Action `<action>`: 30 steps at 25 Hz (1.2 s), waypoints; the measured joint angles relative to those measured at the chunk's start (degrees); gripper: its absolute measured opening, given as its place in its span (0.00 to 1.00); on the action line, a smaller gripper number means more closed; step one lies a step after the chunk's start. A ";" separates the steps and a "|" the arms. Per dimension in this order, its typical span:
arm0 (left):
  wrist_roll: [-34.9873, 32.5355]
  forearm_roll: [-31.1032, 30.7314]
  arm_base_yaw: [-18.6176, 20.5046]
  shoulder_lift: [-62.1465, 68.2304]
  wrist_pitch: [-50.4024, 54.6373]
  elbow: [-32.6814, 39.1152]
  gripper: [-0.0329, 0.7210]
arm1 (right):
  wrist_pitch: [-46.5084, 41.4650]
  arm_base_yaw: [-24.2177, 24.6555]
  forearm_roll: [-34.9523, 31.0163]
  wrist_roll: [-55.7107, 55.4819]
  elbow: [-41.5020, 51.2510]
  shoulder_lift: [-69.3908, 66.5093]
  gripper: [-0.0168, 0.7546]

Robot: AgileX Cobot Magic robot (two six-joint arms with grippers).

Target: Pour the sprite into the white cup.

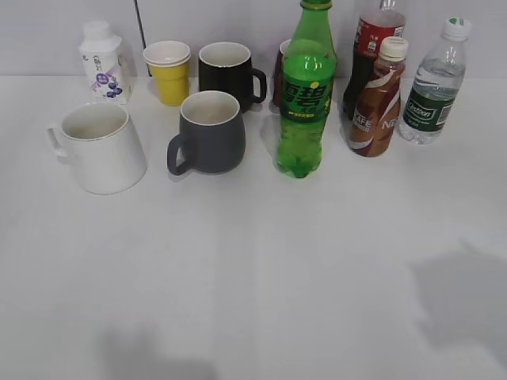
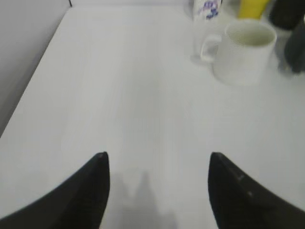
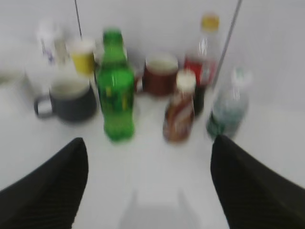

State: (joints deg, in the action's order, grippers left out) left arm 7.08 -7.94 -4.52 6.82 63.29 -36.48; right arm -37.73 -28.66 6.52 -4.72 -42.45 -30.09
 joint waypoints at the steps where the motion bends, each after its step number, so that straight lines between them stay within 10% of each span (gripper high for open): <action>1: -0.50 0.00 0.00 -1.93 2.33 0.00 0.71 | -5.85 0.00 -0.37 0.00 0.53 2.64 0.79; 9: -1.19 -0.18 0.00 -7.25 6.34 2.69 0.70 | -28.11 0.00 -1.38 0.06 9.49 24.85 0.79; 30: -1.84 0.87 -0.11 -7.25 -2.15 6.76 0.62 | -21.96 2.07 -0.79 1.05 13.80 29.06 0.79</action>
State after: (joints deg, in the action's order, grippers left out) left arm 5.24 -7.07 -4.63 -0.43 61.14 -29.72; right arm -59.69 -26.59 5.73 -3.67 -28.65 -1.03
